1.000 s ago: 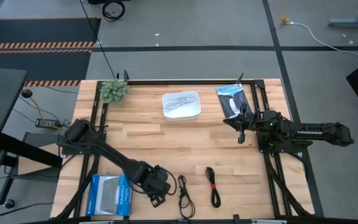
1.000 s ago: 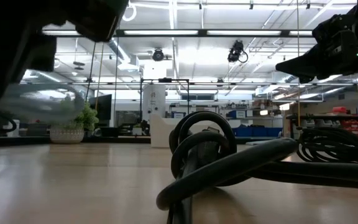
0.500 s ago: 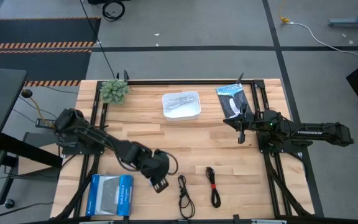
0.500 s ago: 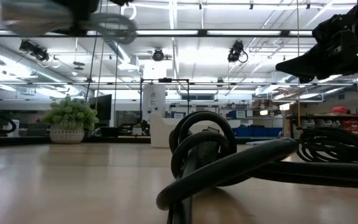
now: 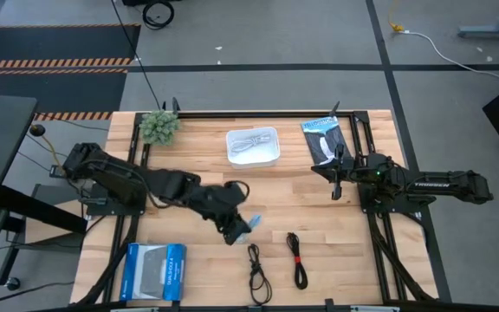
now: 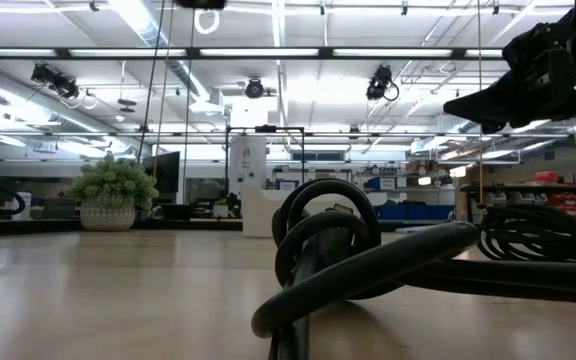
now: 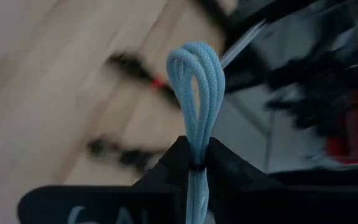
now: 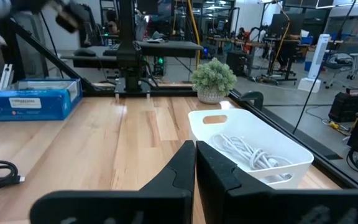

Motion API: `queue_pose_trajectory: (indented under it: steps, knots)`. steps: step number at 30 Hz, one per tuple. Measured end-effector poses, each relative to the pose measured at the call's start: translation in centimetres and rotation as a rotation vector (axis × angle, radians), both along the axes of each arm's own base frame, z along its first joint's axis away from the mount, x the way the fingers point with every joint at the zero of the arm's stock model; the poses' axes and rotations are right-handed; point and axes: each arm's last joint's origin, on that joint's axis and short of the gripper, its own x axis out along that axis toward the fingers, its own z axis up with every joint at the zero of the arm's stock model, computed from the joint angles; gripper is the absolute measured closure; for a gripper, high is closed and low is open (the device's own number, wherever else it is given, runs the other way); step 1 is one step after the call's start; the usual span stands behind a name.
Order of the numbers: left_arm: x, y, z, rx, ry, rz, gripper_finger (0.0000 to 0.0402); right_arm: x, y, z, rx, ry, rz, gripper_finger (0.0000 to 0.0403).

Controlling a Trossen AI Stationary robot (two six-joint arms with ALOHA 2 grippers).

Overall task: Pick and place USB-C Cables
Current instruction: Put the light blue charger cable into the white bin

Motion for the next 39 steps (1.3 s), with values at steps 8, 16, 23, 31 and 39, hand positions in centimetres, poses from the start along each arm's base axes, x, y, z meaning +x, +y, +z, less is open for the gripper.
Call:
queue_pose_trajectory:
  steps: [8,16,23,31,39]
  knots:
    - [0.5,2.7,3.8,-0.052,-0.298,-0.015,0.0363,0.0,0.0,0.0,0.0,0.001,-0.001,0.0383]
    - [1.1,6.4,4.6,-0.037,-0.37,0.097,0.0363,0.0,0.0,0.0,0.001,0.002,0.0,0.0383]
    - [1.4,10.0,4.9,0.059,-0.42,0.242,0.0363,0.0,0.0,0.0,0.0,0.002,0.0,0.0383]
    - [1.4,13.9,6.1,0.281,-0.555,0.393,0.0363,0.0,0.0,0.0,0.0,0.002,0.0,0.0383]
    - [0.8,17.8,6.5,0.489,-0.571,0.51,0.0363,0.0,0.0,0.0,0.001,0.002,0.0,0.0383]
